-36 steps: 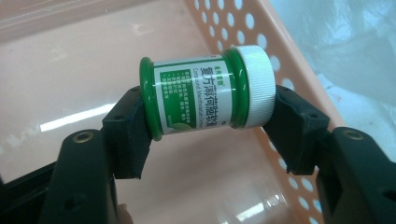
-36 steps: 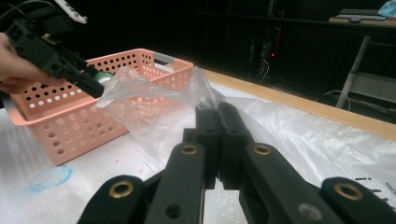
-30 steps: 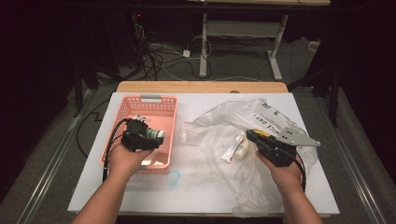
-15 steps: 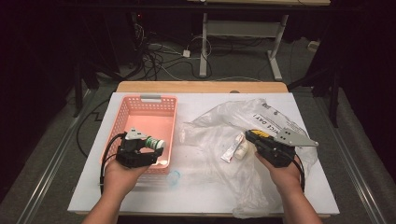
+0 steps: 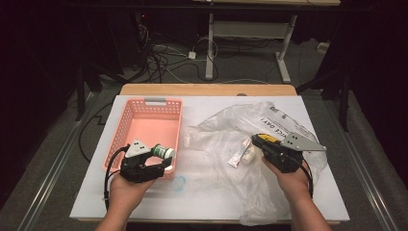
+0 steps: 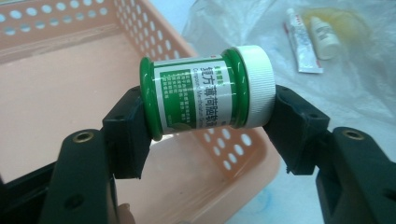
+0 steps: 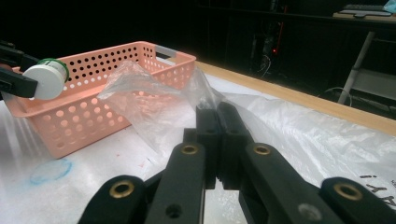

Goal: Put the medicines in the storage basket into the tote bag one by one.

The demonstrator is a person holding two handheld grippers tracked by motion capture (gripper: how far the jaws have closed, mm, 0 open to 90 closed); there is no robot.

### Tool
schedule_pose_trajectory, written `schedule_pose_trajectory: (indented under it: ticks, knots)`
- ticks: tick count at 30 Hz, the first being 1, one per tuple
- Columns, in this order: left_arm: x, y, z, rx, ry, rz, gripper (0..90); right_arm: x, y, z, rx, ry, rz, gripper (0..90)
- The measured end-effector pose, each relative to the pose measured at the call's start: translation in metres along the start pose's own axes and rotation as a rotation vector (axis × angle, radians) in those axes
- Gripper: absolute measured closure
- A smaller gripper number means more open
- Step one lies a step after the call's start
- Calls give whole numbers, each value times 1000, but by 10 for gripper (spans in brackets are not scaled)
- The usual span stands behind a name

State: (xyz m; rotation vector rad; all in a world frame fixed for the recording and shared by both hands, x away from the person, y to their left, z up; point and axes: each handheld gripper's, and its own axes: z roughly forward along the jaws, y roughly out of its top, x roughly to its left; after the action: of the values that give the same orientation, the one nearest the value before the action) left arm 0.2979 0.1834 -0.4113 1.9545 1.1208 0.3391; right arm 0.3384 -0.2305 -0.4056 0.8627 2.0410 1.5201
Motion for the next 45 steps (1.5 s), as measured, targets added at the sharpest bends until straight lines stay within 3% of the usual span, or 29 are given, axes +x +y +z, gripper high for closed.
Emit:
schedule_pose_trajectory:
  ticks: [10,27,33,40,45]
  knots:
    - [-17,5,7,-5,-58,29,351,0,1,-1,-4,2,3,900]
    - [-62,19,59,86,-154,108,351,0,2,-1,-8,3,0,900]
    - [-83,24,78,122,-156,158,351,0,2,-2,-11,5,3,900]
    - [-96,36,104,128,-200,143,351,1,3,-2,-15,7,-1,900]
    - [-101,46,129,122,-194,128,350,1,3,-3,-17,6,4,900]
